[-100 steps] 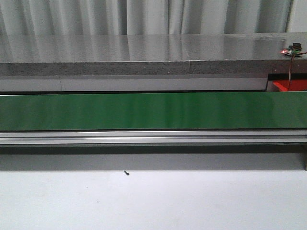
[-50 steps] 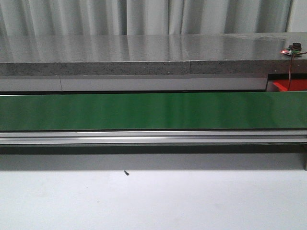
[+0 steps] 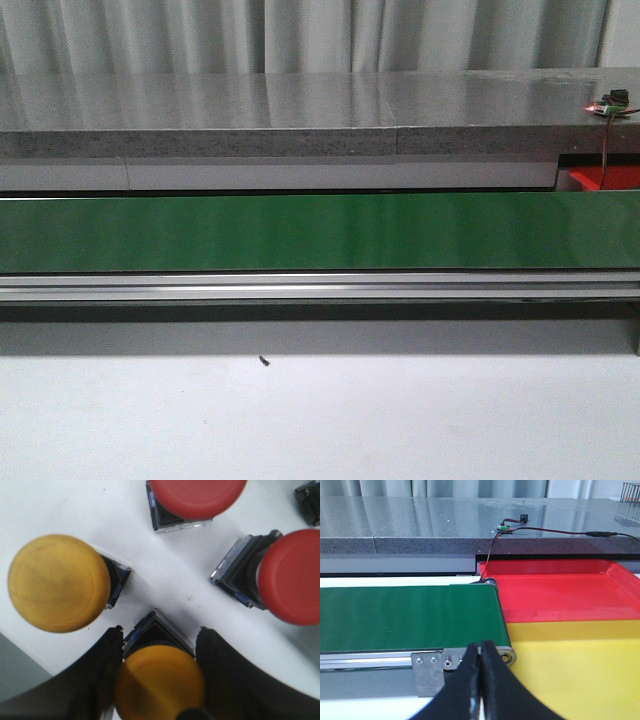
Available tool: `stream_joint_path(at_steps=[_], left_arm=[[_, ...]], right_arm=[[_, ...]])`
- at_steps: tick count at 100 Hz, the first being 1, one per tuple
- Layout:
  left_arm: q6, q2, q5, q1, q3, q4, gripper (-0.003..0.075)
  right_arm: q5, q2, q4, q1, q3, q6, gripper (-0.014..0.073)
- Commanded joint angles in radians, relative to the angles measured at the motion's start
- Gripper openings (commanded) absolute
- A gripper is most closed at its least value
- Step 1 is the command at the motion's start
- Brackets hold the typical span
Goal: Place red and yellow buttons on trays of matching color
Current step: 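Grasp a yellow button with the left gripper and lift it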
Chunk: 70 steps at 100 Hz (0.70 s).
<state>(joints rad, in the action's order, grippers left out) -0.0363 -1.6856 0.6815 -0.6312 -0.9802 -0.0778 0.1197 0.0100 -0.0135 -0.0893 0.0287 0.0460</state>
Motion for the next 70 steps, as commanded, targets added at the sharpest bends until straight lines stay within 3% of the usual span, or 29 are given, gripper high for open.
stream_joint_path(at_steps=[1, 37, 70], left_arm=[[0.001, 0.037, -0.029, 0.005, -0.029, -0.010, 0.0122], [0.027, 0.255, 0.067, 0.023, -0.046, -0.022, 0.0117], [0.018, 0.286, 0.157, 0.265, -0.258, -0.021, 0.0117]], right_arm=[[-0.080, 0.018, -0.011, -0.004, -0.018, -0.004, -0.0109], [-0.080, 0.018, -0.011, -0.004, -0.018, -0.004, -0.0109], [-0.080, 0.018, -0.011, -0.004, -0.018, -0.004, -0.0109]])
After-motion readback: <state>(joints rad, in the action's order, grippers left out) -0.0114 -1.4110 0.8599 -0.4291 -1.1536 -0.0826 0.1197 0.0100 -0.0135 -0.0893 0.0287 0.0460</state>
